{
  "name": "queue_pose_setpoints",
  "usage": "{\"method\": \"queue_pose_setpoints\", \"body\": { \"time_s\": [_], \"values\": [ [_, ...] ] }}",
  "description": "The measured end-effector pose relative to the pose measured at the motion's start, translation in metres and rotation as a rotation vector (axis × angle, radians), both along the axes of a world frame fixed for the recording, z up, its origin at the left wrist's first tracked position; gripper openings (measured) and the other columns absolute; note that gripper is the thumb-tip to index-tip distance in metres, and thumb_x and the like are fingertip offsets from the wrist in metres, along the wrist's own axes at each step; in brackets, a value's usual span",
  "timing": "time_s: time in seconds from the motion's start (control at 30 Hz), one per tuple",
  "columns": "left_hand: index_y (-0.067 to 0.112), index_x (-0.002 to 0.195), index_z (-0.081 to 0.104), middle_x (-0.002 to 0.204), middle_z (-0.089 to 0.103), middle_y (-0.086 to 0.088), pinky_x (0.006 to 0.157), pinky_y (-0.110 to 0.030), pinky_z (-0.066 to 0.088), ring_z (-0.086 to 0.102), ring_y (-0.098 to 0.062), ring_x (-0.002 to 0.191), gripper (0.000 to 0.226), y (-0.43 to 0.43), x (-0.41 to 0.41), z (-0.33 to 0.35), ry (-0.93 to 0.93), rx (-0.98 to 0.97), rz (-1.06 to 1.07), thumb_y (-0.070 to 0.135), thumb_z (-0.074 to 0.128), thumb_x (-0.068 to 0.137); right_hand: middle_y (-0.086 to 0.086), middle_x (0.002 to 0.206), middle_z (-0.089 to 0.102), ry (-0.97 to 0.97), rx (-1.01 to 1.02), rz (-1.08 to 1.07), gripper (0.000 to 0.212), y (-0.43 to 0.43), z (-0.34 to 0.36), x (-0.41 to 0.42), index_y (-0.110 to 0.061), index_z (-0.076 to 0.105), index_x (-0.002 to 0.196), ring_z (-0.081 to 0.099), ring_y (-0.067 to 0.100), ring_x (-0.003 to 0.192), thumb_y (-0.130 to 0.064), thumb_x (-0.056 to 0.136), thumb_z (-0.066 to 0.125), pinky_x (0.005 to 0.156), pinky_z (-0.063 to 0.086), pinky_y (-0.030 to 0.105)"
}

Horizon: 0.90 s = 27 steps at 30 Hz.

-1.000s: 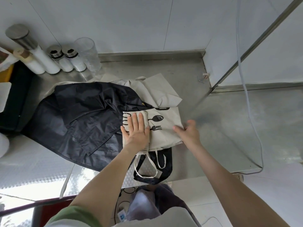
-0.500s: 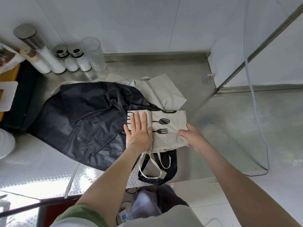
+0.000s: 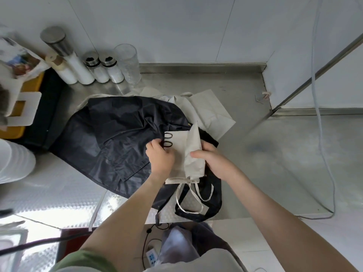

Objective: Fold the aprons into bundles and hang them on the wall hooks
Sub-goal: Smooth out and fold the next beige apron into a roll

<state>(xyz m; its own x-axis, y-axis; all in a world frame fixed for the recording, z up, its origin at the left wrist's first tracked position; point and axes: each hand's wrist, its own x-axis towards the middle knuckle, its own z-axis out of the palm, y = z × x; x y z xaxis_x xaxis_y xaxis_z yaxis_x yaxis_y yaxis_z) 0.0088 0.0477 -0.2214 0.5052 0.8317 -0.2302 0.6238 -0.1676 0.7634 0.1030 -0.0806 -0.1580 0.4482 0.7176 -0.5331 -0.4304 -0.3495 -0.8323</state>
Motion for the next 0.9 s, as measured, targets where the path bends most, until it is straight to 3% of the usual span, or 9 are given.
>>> {"method": "queue_pose_setpoints", "body": {
  "time_s": [0.07,0.13,0.23,0.3,0.47,0.6,0.73,0.8,0.9],
  "values": [
    [0.006,0.109,0.047,0.105,0.055,-0.006,0.078,-0.031,0.04,0.055,-0.03,0.105,0.026,0.008,-0.001,0.002,0.092,-0.21,0.017,0.018,0.058,0.089,-0.003,0.111,0.069,-0.026,-0.029,0.05,0.039,0.01,-0.006,-0.006,-0.024,0.06,0.119,0.065,0.014,0.105,-0.008,0.083,0.059,0.095,0.049,0.032],
    [0.008,0.11,0.058,0.107,0.065,-0.004,0.084,-0.032,0.047,0.06,-0.024,0.105,0.046,0.017,0.002,0.011,0.183,-0.404,-0.063,0.05,0.049,0.094,-0.001,0.113,0.068,-0.062,-0.084,0.123,0.042,0.02,-0.009,-0.014,-0.028,0.059,0.121,0.064,0.016,0.107,-0.016,0.081,0.059,0.097,0.049,0.037],
    [0.015,0.111,0.07,0.114,0.069,-0.013,0.101,-0.043,0.046,0.063,-0.027,0.111,0.076,0.021,0.0,0.021,-0.124,-0.938,-0.06,0.075,0.028,0.089,0.002,0.106,0.066,-0.093,-0.151,0.231,0.027,0.029,-0.013,-0.021,-0.029,0.062,0.104,0.062,0.019,0.104,-0.019,0.079,0.059,0.097,0.046,0.038],
    [0.012,0.124,0.064,0.123,0.065,-0.015,0.106,-0.044,0.042,0.06,-0.028,0.118,0.088,0.019,-0.004,0.022,-0.304,-1.077,-0.133,0.082,0.032,0.081,0.004,0.108,0.066,-0.06,-0.167,0.269,0.033,0.031,-0.015,-0.023,-0.027,0.063,0.103,0.06,0.02,0.107,-0.022,0.071,0.056,0.1,0.043,0.037],
    [0.009,0.123,0.061,0.116,0.068,-0.014,0.085,-0.029,0.055,0.068,-0.02,0.102,0.057,0.011,-0.009,0.033,-0.326,-1.039,-0.146,0.056,0.042,0.094,0.011,0.12,0.059,-0.09,-0.128,0.333,0.061,0.027,-0.014,-0.018,-0.022,0.061,0.114,0.053,0.017,0.116,-0.011,0.057,0.044,0.104,0.038,0.028],
    [0.003,0.118,0.061,0.102,0.071,-0.01,0.07,-0.025,0.055,0.069,-0.017,0.085,0.034,0.009,-0.006,0.037,-0.216,-0.902,-0.038,0.03,0.049,0.1,-0.001,0.107,0.06,-0.208,-0.169,0.158,0.041,0.02,-0.016,-0.013,-0.022,0.061,0.11,0.055,0.013,0.106,0.004,0.084,0.043,0.091,0.043,0.021],
    [0.008,0.113,0.063,0.107,0.071,-0.009,0.085,-0.035,0.055,0.068,-0.023,0.097,0.031,0.011,-0.002,0.053,-0.198,-0.99,-0.036,0.032,0.048,0.1,-0.011,0.096,0.044,-0.727,-0.291,-0.199,0.032,0.01,-0.019,-0.002,-0.02,0.051,0.105,0.044,0.015,0.1,-0.013,0.08,0.07,0.091,0.038,0.029],
    [0.009,0.107,0.065,0.107,0.072,-0.009,0.09,-0.036,0.053,0.068,-0.023,0.098,0.029,0.013,0.0,0.063,-0.162,-0.985,-0.129,0.033,0.049,0.1,-0.011,0.112,0.038,-0.833,-0.274,-0.175,0.05,0.006,-0.009,0.007,-0.02,0.051,0.119,0.038,0.014,0.11,-0.022,0.076,0.077,0.098,0.03,0.027],
    [0.009,0.104,0.067,0.103,0.073,-0.008,0.091,-0.036,0.053,0.07,-0.022,0.095,0.031,0.013,0.004,0.079,-0.109,-0.944,-0.267,0.035,0.052,0.099,-0.009,0.122,0.036,-0.849,-0.176,-0.114,0.027,0.006,0.013,0.022,-0.029,0.06,0.1,0.033,0.011,0.122,-0.02,0.079,0.075,0.101,0.023,0.022]
  ]
}}
